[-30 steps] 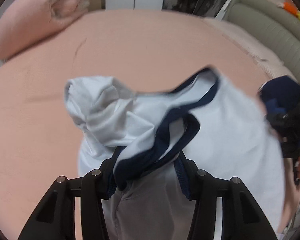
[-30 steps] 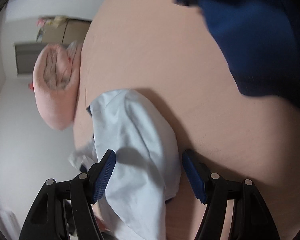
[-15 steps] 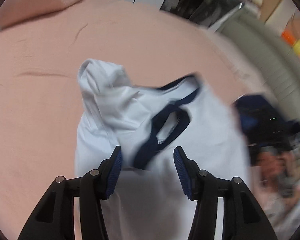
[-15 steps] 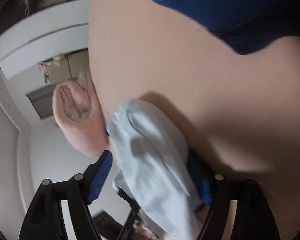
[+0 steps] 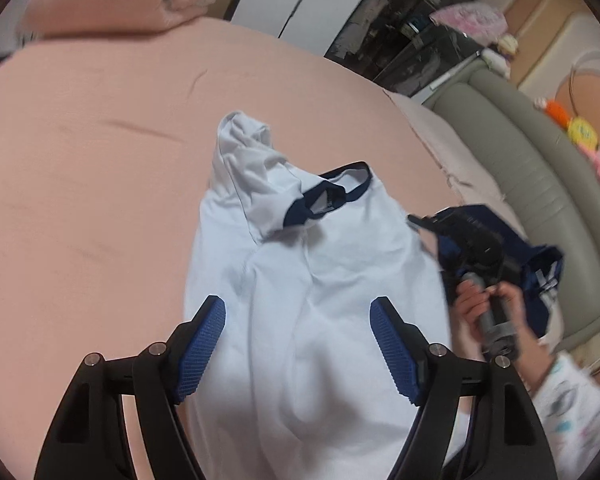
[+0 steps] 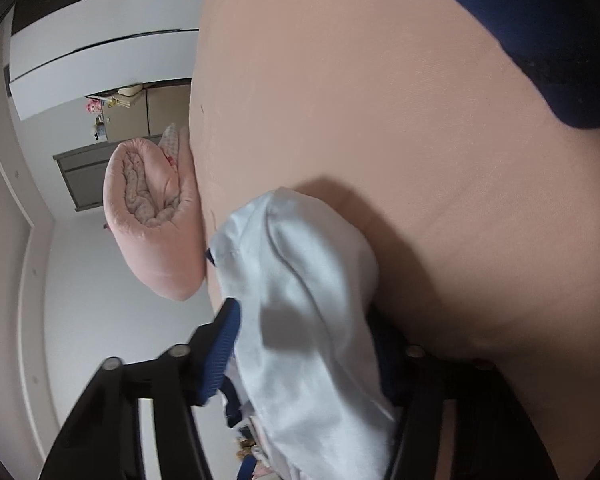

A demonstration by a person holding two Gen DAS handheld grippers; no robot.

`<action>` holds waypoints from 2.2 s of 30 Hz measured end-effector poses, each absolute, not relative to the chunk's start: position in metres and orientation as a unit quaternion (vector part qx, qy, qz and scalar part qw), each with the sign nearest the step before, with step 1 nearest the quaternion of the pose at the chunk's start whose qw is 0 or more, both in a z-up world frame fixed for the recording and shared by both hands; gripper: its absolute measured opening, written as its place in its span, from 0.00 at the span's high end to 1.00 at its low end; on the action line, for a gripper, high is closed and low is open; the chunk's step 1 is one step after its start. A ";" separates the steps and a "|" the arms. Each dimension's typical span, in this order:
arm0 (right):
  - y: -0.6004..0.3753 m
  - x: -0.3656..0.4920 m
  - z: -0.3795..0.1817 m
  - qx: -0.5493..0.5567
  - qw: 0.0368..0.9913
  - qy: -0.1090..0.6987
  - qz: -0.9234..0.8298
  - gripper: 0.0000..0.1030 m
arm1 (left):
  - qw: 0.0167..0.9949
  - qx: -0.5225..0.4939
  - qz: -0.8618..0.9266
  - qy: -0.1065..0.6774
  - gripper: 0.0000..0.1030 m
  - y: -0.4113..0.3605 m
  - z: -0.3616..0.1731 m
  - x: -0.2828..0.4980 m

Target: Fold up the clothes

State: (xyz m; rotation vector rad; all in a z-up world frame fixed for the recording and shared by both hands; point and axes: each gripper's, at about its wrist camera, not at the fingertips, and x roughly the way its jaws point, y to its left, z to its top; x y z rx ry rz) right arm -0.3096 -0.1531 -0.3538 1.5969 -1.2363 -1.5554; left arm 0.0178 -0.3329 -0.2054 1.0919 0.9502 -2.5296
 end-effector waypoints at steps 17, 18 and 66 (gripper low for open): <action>-0.212 -0.282 -0.233 0.445 0.326 -0.008 -0.834 0.91 | 0.093 0.328 -0.850 0.402 0.28 -0.328 -0.194 0.026; -0.225 -0.272 -0.228 0.429 0.327 0.042 -0.841 0.91 | 0.090 0.329 -0.851 0.399 0.28 -0.327 -0.192 0.024; -0.262 -0.056 -0.238 0.100 0.306 0.591 -0.739 0.21 | 0.049 0.552 -0.820 0.143 0.28 -0.278 -0.100 -0.181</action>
